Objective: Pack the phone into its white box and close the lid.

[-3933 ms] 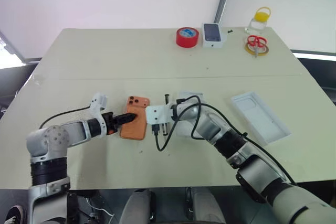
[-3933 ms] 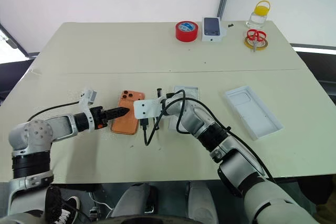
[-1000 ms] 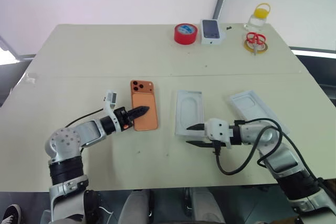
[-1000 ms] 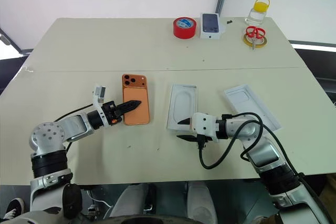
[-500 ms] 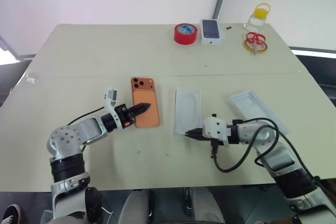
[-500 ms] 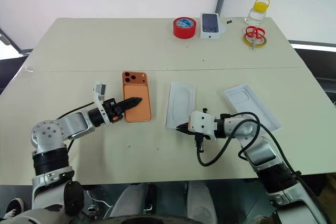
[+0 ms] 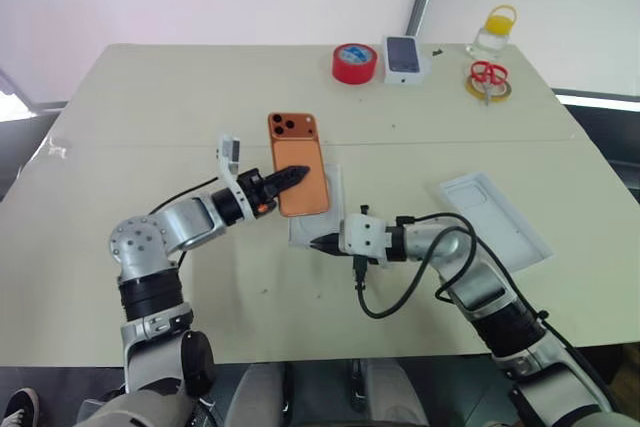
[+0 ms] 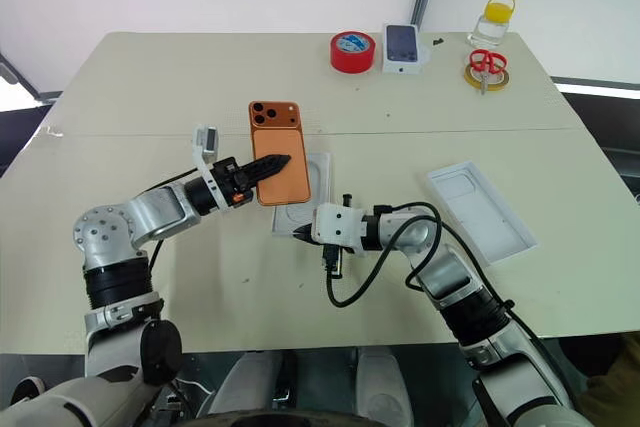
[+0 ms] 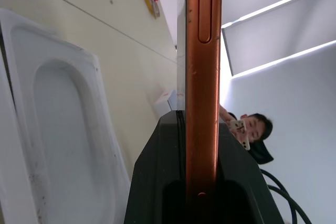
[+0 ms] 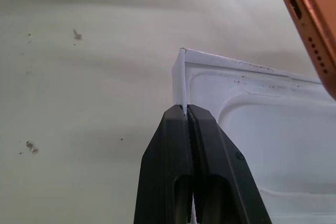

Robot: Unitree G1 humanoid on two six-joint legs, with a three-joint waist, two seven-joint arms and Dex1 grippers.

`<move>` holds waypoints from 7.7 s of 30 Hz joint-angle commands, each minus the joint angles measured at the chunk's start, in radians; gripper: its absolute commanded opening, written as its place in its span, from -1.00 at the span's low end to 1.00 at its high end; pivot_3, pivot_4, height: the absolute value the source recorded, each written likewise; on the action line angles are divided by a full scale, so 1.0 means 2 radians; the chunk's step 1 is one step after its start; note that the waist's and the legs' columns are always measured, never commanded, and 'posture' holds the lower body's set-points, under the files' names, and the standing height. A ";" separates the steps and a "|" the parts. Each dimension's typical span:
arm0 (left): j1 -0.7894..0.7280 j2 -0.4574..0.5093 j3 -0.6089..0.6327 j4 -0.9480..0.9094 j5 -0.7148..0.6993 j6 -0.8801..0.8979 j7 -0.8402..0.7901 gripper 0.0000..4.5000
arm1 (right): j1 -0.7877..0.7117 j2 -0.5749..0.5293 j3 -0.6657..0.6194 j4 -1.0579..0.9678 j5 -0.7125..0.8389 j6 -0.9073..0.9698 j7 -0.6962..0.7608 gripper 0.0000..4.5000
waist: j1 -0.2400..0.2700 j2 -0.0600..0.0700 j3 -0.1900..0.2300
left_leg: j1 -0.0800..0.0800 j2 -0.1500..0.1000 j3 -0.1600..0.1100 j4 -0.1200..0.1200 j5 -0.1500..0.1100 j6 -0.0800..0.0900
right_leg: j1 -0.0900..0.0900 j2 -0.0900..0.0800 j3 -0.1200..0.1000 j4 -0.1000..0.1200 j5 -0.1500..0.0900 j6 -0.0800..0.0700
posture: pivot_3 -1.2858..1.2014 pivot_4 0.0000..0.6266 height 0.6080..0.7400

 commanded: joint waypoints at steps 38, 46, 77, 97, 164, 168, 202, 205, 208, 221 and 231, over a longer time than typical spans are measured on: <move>-0.080 0.051 -0.095 0.129 0.135 0.038 -0.131 0.86 | 0.007 -0.057 -0.104 0.000 0.069 0.000 -0.006 0.84 | 0.000 0.000 0.000 | 0.002 0.000 0.000 0.000 0.000 0.000 | 0.002 0.000 0.000 0.000 0.000 0.000 | 0.03 -0.52 1.00; -0.078 0.044 -0.067 0.084 0.160 0.089 -0.046 0.86 | 0.004 -0.050 -0.096 0.011 0.062 -0.012 -0.008 0.84 | 0.000 0.000 0.000 | 0.002 0.000 0.000 0.000 0.000 0.000 | 0.002 0.000 0.000 0.001 0.000 0.000 | 0.03 -0.52 1.00; 0.066 0.186 -0.281 0.051 0.504 -0.574 -0.249 -1.00 | -0.047 -0.037 -0.079 0.124 -0.029 -0.058 -0.088 -0.97 | 0.000 0.001 0.000 | 0.002 0.000 0.001 -0.001 0.000 -0.001 | 0.000 -0.001 0.001 0.000 -0.001 -0.003 | 0.03 -0.52 1.00; 0.043 0.052 -0.418 0.074 0.594 -0.543 -0.353 -1.00 | -0.023 -0.070 -0.086 0.115 -0.059 -0.071 -0.099 -0.97 | 0.020 0.002 -0.001 | 0.002 -0.001 0.002 0.001 -0.002 0.004 | 0.003 -0.002 0.000 -0.001 0.000 -0.002 | 0.03 -0.52 1.00; 0.092 0.165 -0.261 0.004 0.478 -0.651 -0.492 0.96 | 0.151 -0.198 -0.301 -0.103 0.106 0.336 -0.143 0.77 | 0.012 0.006 -0.001 | -0.004 0.000 0.002 0.009 -0.004 0.008 | 0.000 -0.002 0.000 -0.001 0.000 -0.001 | 0.03 -0.52 1.00; 0.116 0.178 -0.273 -0.024 0.480 -0.655 -0.499 0.96 | 0.128 -0.217 -0.279 -0.123 0.124 0.430 -0.136 0.77 | 0.011 0.006 -0.001 | -0.004 0.000 0.002 0.009 -0.004 0.008 | 0.000 -0.002 0.000 -0.001 0.000 -0.001 | 0.03 -0.52 1.00; 0.181 0.183 -0.291 -0.130 0.488 -0.624 -0.425 0.98 | -0.002 -0.197 -0.231 0.038 0.157 0.575 -0.173 -0.97 | 0.011 0.002 -0.004 | -0.004 0.001 0.002 0.009 -0.004 0.008 | 0.001 -0.001 0.000 -0.001 0.000 -0.001 | 0.03 -0.52 1.00; 0.177 0.183 -0.289 -0.126 0.489 -0.628 -0.426 0.98 | -0.017 -0.177 -0.259 0.038 0.164 0.595 -0.188 -0.97 | 0.010 0.002 -0.004 | -0.004 0.001 0.002 0.009 -0.004 0.008 | 0.001 -0.001 0.000 -0.001 0.000 -0.001 | 0.03 -0.52 1.00; 0.169 0.183 -0.288 -0.117 0.492 -0.630 -0.425 0.98 | -0.032 -0.171 -0.272 0.038 0.166 0.603 -0.197 -0.97 | 0.009 0.002 -0.004 | -0.004 0.001 0.002 0.009 -0.004 0.008 | 0.001 0.000 0.000 -0.001 0.000 -0.001 | 0.03 -0.52 1.00; 0.131 0.172 -0.275 -0.076 0.468 -0.602 -0.423 -0.53 | -0.087 -0.039 -0.357 -0.064 0.258 0.526 -0.218 -1.00 | 0.011 0.005 -0.003 | -0.005 0.001 0.002 0.009 -0.004 0.008 | 0.000 0.000 0.000 -0.001 0.002 0.001 | 0.03 -0.52 1.00; 0.112 0.131 -0.280 -0.061 0.496 -0.605 -0.361 -1.00 | -0.047 0.170 -0.447 -0.185 0.481 0.666 -0.320 -1.00 | 0.011 0.005 -0.003 | -0.005 0.001 0.001 0.009 -0.004 0.008 | -0.001 0.000 0.000 0.001 0.002 0.001 | 0.03 -0.52 1.00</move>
